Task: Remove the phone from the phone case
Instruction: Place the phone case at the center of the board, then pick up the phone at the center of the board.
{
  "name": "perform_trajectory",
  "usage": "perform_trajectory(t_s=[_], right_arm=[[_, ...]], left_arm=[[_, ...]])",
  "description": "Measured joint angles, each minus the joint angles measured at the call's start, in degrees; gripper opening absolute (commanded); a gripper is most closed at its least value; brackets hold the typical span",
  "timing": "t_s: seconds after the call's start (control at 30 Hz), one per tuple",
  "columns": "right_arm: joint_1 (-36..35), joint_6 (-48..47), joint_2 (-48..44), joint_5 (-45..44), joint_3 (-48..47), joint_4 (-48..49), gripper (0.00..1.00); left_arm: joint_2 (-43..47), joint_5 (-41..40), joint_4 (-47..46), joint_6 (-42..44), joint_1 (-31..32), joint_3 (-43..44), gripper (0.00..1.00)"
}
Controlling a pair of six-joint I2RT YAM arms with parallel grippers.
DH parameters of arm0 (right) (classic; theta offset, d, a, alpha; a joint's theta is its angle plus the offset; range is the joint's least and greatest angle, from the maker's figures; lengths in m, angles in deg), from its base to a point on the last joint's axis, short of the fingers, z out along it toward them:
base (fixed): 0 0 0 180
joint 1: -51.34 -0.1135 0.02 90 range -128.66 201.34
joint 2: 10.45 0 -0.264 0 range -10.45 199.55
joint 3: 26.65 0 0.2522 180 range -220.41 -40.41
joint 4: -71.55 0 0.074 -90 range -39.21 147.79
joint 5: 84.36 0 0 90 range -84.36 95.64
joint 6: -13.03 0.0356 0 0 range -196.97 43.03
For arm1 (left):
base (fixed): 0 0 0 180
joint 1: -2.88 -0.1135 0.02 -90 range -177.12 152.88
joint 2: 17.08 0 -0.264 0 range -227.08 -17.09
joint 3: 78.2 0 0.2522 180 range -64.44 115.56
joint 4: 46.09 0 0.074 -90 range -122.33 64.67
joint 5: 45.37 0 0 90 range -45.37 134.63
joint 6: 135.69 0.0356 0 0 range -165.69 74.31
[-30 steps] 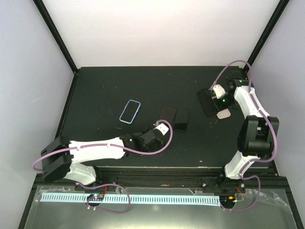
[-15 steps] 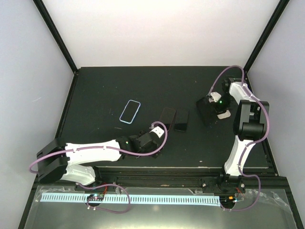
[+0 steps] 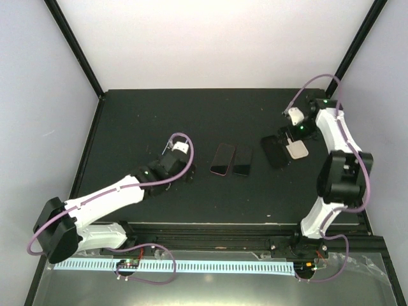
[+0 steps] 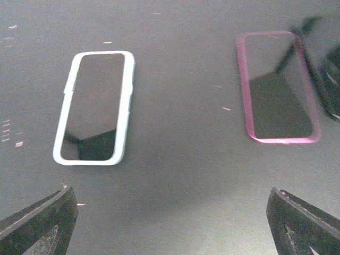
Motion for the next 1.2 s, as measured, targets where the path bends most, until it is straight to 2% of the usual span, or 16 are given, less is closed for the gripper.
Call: perform_trajectory(t_s=[0.17, 0.33, 0.5, 0.57, 0.63, 0.8, 0.9, 1.2], right_arm=[[-0.68, 2.08, -15.58, 5.95, 1.62, 1.38, 1.0], [-2.16, 8.0, -32.28, 9.88, 11.19, 11.96, 1.0], [-2.51, 18.1, -47.82, 16.2, 32.44, 35.78, 1.0], [-2.51, 20.48, -49.57, 21.18, 39.91, 40.17, 1.0], [-2.58, 21.0, -47.74, 24.35, 41.51, 39.89, 1.0], [-2.58, 17.55, -44.46, 29.35, 33.09, 31.06, 1.0], [-2.58, 15.58, -47.23, 31.91, 34.18, 31.39, 1.0], [-2.58, 13.05, -57.68, 27.34, 45.99, 32.46, 1.0]], left_arm=[[-0.83, 2.49, 0.28, -0.61, -9.2, 2.86, 0.99], [-7.67, 7.23, 0.37, -0.68, -16.26, 8.0, 0.99], [-25.2, 10.56, 4.59, -0.2, -22.43, 23.76, 0.99], [-29.57, 11.5, 4.81, 0.42, -23.85, 27.15, 0.99], [-32.0, 12.33, 4.87, 0.92, -25.09, 27.87, 0.99], [-34.95, 15.1, 5.6, 1.79, -27.56, 28.2, 0.99], [-38.49, 15.56, 6.54, 2.1, -28.3, 30.71, 0.99], [-45.7, 15.63, 8.9, 4.44, -29.33, 34.64, 0.99]])
